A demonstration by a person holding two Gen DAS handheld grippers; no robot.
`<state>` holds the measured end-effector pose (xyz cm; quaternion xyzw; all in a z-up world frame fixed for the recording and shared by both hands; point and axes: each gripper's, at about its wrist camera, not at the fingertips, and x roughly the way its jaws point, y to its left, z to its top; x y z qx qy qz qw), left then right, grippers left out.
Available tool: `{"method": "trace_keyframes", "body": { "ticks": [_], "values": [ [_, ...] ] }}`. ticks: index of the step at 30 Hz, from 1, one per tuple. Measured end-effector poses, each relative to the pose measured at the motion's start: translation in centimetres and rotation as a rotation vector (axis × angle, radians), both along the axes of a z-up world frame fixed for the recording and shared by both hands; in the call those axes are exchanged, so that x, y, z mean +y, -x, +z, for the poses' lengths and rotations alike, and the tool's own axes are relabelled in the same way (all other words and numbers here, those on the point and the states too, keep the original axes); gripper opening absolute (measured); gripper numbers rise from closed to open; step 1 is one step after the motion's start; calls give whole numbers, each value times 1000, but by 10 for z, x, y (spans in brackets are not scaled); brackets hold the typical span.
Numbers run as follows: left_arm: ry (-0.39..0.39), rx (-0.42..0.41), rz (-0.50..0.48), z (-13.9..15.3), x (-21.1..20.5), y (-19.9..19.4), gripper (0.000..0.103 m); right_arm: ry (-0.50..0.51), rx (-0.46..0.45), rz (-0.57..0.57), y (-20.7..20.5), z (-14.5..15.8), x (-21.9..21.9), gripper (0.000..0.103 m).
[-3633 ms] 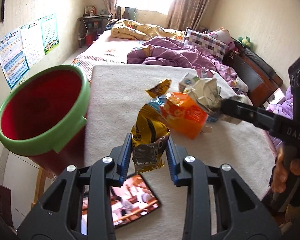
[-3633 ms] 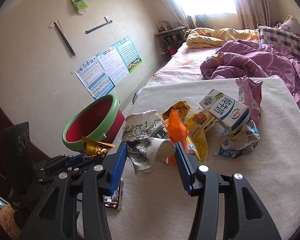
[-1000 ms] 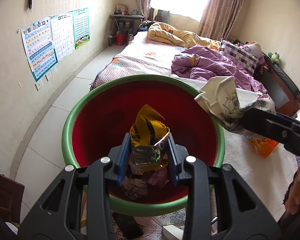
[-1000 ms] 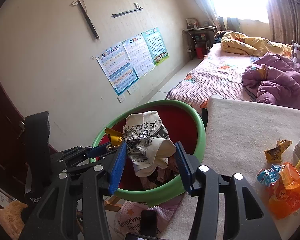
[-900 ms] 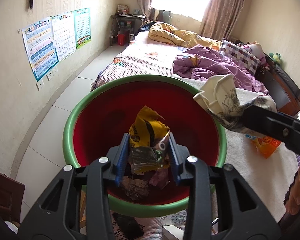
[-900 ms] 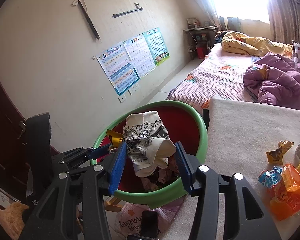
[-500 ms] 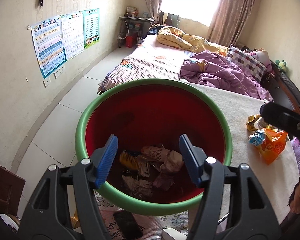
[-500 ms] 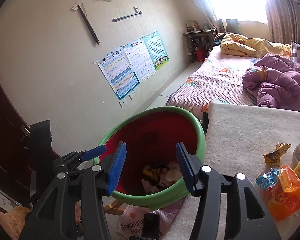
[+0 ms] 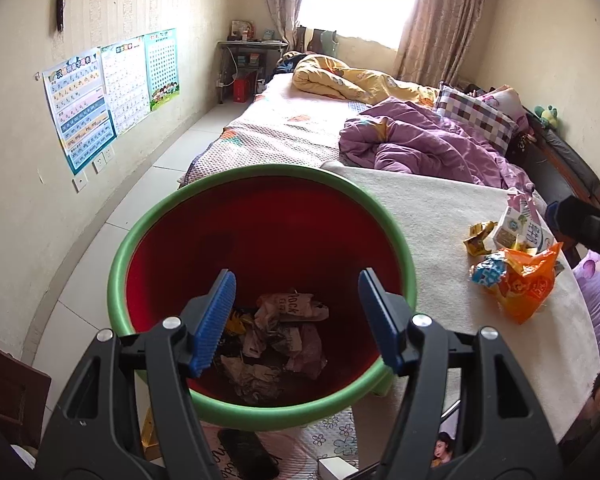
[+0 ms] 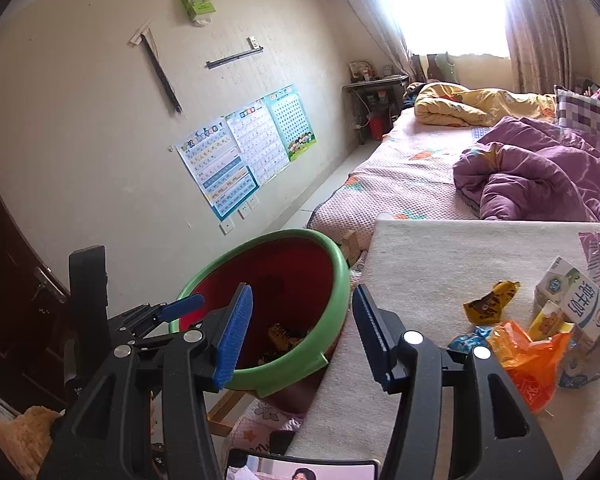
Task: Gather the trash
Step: 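Move both tools back to the remaining trash on the white mat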
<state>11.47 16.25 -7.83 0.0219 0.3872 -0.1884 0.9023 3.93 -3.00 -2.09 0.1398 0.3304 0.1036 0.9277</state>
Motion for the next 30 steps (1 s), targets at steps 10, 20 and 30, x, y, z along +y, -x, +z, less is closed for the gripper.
{"method": "trace_keyframes", "body": {
  "ticks": [10, 20, 30],
  "values": [
    [48, -44, -83, 30, -63, 30, 61, 4, 51, -150, 50, -19, -81, 52],
    [123, 130, -187, -4, -175, 48, 79, -13, 154, -230, 106, -47, -175, 53],
    [121, 102, -128, -9, -240, 67, 81, -45, 187, -227, 132, -63, -246, 53]
  ]
}}
